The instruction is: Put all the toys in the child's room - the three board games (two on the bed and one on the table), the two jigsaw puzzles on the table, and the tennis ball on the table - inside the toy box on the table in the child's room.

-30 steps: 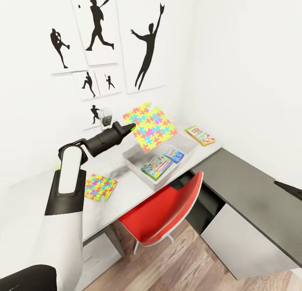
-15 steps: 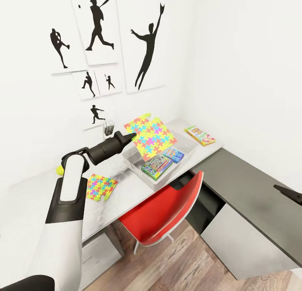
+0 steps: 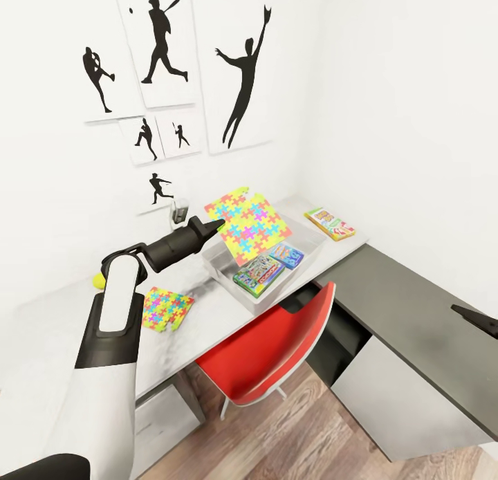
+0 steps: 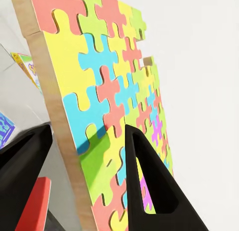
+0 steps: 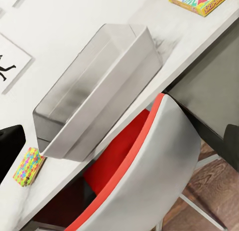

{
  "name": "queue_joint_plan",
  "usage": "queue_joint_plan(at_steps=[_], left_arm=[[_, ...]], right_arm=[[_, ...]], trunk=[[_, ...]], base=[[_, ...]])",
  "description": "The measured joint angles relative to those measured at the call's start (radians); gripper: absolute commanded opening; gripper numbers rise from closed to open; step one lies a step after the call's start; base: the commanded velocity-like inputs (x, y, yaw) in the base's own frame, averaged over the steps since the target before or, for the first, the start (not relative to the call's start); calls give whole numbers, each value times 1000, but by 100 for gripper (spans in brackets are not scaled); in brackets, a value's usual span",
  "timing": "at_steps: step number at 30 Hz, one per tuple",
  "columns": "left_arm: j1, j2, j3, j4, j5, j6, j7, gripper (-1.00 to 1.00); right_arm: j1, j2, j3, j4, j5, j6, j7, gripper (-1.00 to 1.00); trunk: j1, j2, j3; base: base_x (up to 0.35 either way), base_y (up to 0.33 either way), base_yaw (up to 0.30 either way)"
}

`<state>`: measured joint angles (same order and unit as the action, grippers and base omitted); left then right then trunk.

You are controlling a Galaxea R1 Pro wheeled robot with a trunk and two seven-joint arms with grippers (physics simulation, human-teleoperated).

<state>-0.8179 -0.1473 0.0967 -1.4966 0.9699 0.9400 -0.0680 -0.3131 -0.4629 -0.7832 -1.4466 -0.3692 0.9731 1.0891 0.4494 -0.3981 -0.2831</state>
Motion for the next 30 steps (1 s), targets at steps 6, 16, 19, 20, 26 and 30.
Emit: queue_joint_plan(at_steps=[6,16,19,20,26,30], left_arm=[[0,0,0,0,0,0,0,-100],[28,11,-4,28,0,-1,-14,-100],[45,13,-5,40,1,-1,-18,-100],[51,14,-5,43,2,-1,-20,-100],[85,17,-6,52,2,-1,-23,-100],[107,18,-9,65,1,-1,-23,-100]], right_arm=[[0,0,0,0,0,0,0,100],[3,17,0,11,-1,0,1,100],[4,22,0,14,-1,0,2,100],[5,24,0,15,-1,0,2,100],[5,28,0,18,-2,0,3,100],[6,29,0,19,-2,0,7,100]], trunk=[[0,0,0],[0,0,0],[0,0,0],[0,0,0],[0,0,0],[0,0,0]], base=[[0,0,0],[0,0,0],[0,0,0],[0,0,0],[0,0,0],[0,0,0]])
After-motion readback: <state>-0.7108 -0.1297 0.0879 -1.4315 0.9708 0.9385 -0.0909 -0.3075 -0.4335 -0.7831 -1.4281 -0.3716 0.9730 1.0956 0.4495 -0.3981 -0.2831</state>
